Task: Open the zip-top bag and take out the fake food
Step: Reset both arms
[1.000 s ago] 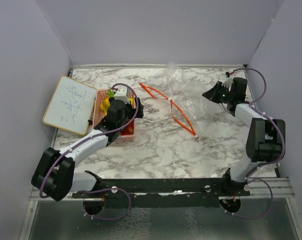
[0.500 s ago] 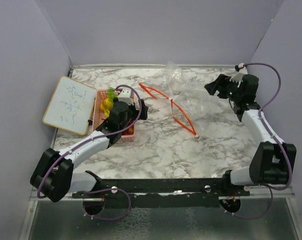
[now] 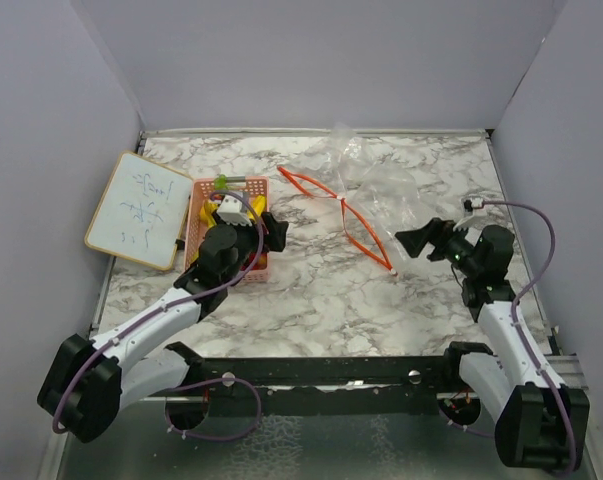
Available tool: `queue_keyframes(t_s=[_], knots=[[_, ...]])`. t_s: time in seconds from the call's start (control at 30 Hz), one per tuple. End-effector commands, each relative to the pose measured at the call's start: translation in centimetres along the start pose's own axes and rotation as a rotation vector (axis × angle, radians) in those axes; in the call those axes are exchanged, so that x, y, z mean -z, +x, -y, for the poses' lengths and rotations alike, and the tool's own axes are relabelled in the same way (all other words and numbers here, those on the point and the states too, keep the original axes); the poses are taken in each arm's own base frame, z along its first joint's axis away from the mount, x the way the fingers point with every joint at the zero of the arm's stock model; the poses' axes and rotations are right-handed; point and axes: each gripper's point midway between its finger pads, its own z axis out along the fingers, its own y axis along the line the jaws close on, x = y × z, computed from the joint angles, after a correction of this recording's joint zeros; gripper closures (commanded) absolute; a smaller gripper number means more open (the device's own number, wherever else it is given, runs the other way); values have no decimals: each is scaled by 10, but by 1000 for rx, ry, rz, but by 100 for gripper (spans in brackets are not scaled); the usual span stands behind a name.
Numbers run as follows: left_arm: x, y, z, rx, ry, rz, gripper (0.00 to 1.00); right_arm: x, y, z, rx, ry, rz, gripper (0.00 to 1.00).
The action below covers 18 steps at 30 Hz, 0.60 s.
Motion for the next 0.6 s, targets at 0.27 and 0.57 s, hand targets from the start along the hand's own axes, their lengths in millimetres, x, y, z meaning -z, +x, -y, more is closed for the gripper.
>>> queue_keyframes(t_s=[0.27,0.57], knots=[[-10,4,11,49,28,-27,1,11,-13,-20,52,-76,70,1],[-4,1,-9,36,-62,16,1,8,-10,-13,45,-49,64,1]])
